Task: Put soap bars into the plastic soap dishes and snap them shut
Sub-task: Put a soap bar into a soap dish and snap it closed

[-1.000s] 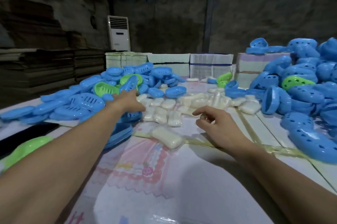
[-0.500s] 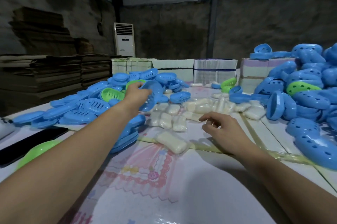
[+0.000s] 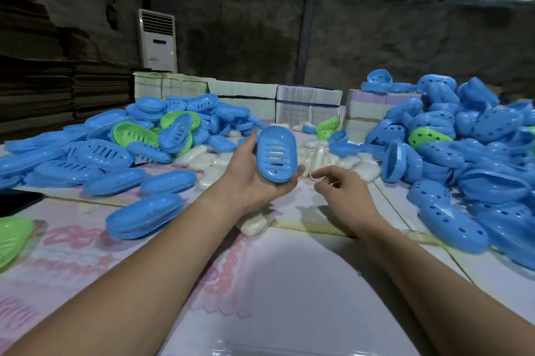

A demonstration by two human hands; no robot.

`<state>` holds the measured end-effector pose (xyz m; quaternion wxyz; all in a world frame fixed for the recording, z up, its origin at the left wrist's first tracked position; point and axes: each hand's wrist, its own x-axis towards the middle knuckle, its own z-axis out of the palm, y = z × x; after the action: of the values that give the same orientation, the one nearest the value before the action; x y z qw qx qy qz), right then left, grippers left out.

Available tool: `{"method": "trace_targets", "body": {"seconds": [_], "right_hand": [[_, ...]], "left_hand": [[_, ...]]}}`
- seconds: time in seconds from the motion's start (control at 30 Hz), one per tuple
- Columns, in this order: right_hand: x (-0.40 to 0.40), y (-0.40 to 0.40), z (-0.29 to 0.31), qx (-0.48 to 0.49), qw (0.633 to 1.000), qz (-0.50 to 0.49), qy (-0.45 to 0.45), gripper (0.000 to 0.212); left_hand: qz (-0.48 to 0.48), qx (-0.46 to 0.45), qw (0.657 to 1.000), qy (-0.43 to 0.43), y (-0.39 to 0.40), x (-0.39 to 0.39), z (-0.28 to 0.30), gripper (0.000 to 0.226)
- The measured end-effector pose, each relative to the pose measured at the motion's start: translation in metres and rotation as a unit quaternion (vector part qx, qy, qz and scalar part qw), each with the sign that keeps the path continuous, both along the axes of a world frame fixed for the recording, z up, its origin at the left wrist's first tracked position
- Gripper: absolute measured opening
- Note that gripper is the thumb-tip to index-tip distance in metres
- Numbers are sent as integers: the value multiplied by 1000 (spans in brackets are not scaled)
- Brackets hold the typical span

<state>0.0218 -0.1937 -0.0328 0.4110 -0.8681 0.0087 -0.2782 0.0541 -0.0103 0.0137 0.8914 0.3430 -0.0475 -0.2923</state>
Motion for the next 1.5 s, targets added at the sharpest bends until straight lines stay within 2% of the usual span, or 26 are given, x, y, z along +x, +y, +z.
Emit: {"method": "trace_targets", "body": {"seconds": [0.13,0.27,0.37,0.47,0.53,0.6,0.7,0.8,0.9,0.97,1.07,1.13,1.2,1.33,1.5], "right_hand": [[2,1,0,3,1000,-20,-2,24],[10,-2,1,-49,996,-79,16,28],[26,1,4,-93,990,-105,23,39],[47,11,16,-214,969,-111,58,58],[60,23,22,-324,936,-102,90,66],[70,36,19,-408,904,-93,87,54],[78,48,10,-474,869,-112,82,44],[77,45,7,-491,859,-137,41,35],[71,32,9,-454,880,-138,5,40],[63,22,9,-389,913,-126,-9,44],[49,10,5,-231,965,-119,-36,36],[41,7,5,-93,988,-115,-42,34],[38,6,11,30,992,-113,-37,32],[37,-2,19,99,986,-129,-41,30],[26,9,35,261,955,-84,-115,23]], "left_hand": [[-20,15,1000,-10,-4,-3,-6,57],[-36,46,998,-19,-13,-8,-6,52],[-8,25,1000,-10,-15,-8,-3,49],[23,24,999,-22,-12,-7,-1,47],[35,23,999,-25,-8,-8,2,49],[43,8,999,-19,-4,-8,4,49],[51,-28,998,-13,0,-9,5,46],[74,-17,997,-6,-2,-6,3,46],[93,5,996,-5,-5,-4,2,52],[104,16,994,-14,-7,-2,-1,55],[104,16,994,-23,-11,0,-5,54],[102,19,994,-25,-13,2,-9,52],[102,23,994,-29,-13,2,-13,50],[108,43,992,-54,-13,5,-17,43],[112,59,990,-63,-15,5,-20,43]]}}
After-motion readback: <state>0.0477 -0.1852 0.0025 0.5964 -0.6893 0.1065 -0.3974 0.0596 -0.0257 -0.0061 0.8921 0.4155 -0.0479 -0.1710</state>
